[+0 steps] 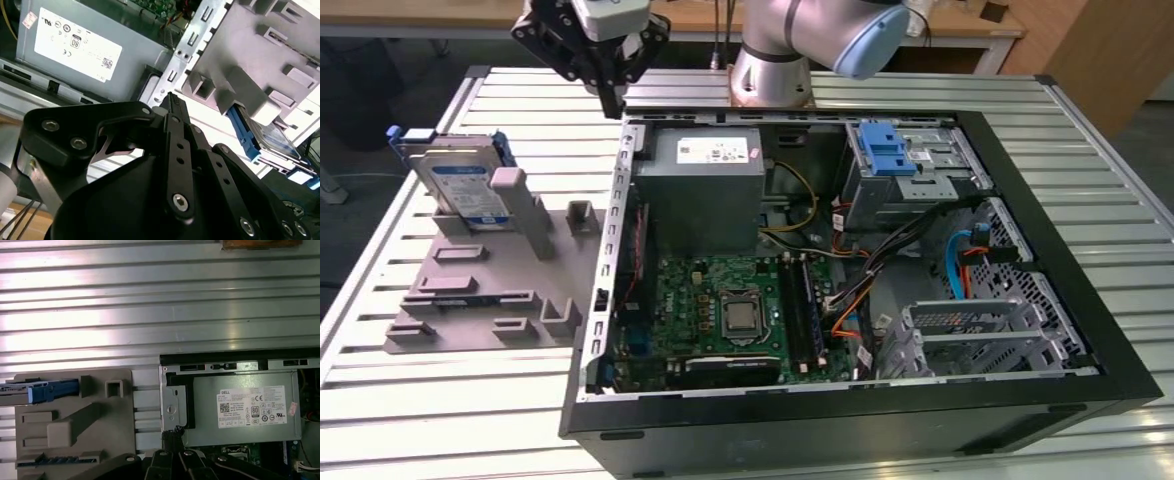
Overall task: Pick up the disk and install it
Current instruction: 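Reach for the disk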
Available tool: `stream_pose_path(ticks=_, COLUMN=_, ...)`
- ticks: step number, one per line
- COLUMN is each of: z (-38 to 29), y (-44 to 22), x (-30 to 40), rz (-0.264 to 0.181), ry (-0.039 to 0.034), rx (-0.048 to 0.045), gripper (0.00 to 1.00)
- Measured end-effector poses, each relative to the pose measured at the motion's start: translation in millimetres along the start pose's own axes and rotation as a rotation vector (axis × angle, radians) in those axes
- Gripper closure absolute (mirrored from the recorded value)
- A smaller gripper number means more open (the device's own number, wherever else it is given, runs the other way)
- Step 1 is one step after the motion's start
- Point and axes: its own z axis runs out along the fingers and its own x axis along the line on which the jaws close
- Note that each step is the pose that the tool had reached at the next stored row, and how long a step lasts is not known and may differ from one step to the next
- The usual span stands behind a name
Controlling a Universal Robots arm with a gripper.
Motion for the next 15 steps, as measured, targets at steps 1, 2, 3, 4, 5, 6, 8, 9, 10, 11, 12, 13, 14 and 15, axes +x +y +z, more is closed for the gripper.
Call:
stream_pose_path(ticks=1, z=0.0, y=0.8, x=1.4, rz=0.0, ry=0.0, rx=0.0, gripper=0.89)
stream_pose_path(ticks=2, z=0.0, y=1.1, x=1.9, rz=0.0, ry=0.0001, rx=0.0, gripper=0.89)
stream_pose_path(ticks=3, z=0.0, y=1.1, x=1.9, rz=0.0, ry=0.0001, rx=0.0, gripper=0.89)
stream_pose_path(ticks=4, z=0.0, y=1.1, x=1.8, rz=0.0, ry=0.0001, rx=0.0, gripper=0.89)
stream_pose_path(ticks=5, z=0.0, y=1.1, x=1.8, rz=0.0, ry=0.0001, rx=0.0, gripper=0.89)
stream_pose_path(ticks=6, z=0.0, y=1.2, x=1.8, rz=0.0, ry=0.0001, rx=0.0001, gripper=0.89)
stream_pose_path(ticks=8, z=0.0, y=1.2, x=1.9, rz=0.0, ry=0.0001, rx=0.0, gripper=0.89)
stream_pose_path(ticks=9, z=0.1, y=1.2, x=2.0, rz=0.0, ry=0.0001, rx=0.0, gripper=0.89)
stream_pose_path(ticks=10, z=0.0, y=1.2, x=2.5, rz=0.0, ry=0.0001, rx=0.0, gripper=0.89)
stream_pose_path(ticks=11, z=0.0, y=1.2, x=3.1, rz=0.0, ry=0.0001, rx=0.0001, gripper=0.89)
stream_pose_path(ticks=12, z=0.0, y=1.2, x=3.8, rz=0.0, ry=0.0001, rx=0.0001, gripper=0.89)
stream_pose_path(ticks=13, z=0.0, y=1.2, x=4.7, rz=0.0, ry=0.0001, rx=0.0001, gripper=0.89)
stream_pose_path(ticks=14, z=0.0, y=1.3, x=5.8, rz=0.0, ry=0.0001, rx=0.0, gripper=0.89)
stream_pose_path(ticks=15, z=-0.1, y=1.4, x=7.2, rz=0.0, ry=0.0001, rx=0.0, gripper=0.89)
